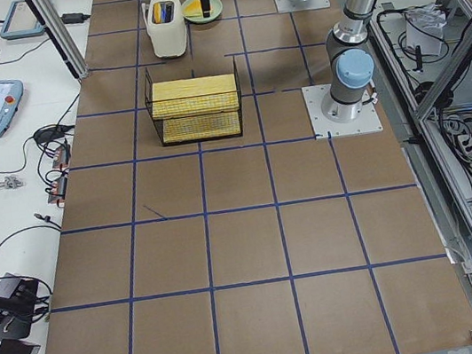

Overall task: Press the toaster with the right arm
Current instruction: 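Press the toaster lever down with the right gripper, then lift the right gripper up off the toaster lever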

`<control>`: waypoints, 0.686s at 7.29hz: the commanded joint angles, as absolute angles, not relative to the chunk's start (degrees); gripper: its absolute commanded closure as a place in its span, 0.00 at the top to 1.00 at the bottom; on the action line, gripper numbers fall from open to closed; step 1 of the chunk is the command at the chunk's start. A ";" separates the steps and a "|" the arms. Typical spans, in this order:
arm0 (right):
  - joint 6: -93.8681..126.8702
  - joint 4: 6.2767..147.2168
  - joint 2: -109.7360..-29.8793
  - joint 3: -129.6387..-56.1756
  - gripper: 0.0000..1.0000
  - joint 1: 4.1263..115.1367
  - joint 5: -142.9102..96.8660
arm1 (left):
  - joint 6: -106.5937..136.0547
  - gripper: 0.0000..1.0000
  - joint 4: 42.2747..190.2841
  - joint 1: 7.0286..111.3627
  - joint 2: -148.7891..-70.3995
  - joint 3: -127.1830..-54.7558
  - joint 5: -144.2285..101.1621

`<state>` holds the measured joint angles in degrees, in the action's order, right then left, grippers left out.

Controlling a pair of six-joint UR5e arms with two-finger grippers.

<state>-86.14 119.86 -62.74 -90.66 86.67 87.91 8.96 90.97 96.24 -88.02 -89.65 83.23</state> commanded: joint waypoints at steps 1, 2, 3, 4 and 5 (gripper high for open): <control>-86.04 119.36 -65.02 -90.09 0.06 86.66 88.15 | 8.96 1.00 90.97 96.24 -88.07 -89.65 83.23; -85.87 117.79 -66.87 -88.96 0.21 86.75 88.50 | 8.96 1.00 90.97 96.24 -88.07 -89.65 83.23; -83.87 115.25 -69.41 -87.99 0.74 86.75 88.16 | 8.96 1.00 90.97 96.24 -88.07 -89.65 83.23; -77.50 111.57 -73.00 -87.89 0.99 86.75 88.24 | 8.96 1.00 90.97 96.24 -88.07 -89.65 83.23; -70.65 105.88 -76.69 -87.89 1.00 86.84 88.16 | 8.96 1.00 90.97 96.24 -87.98 -89.65 83.23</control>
<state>-78.51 112.05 -72.07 -88.11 86.76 88.22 8.96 90.97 96.24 -88.04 -89.65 83.23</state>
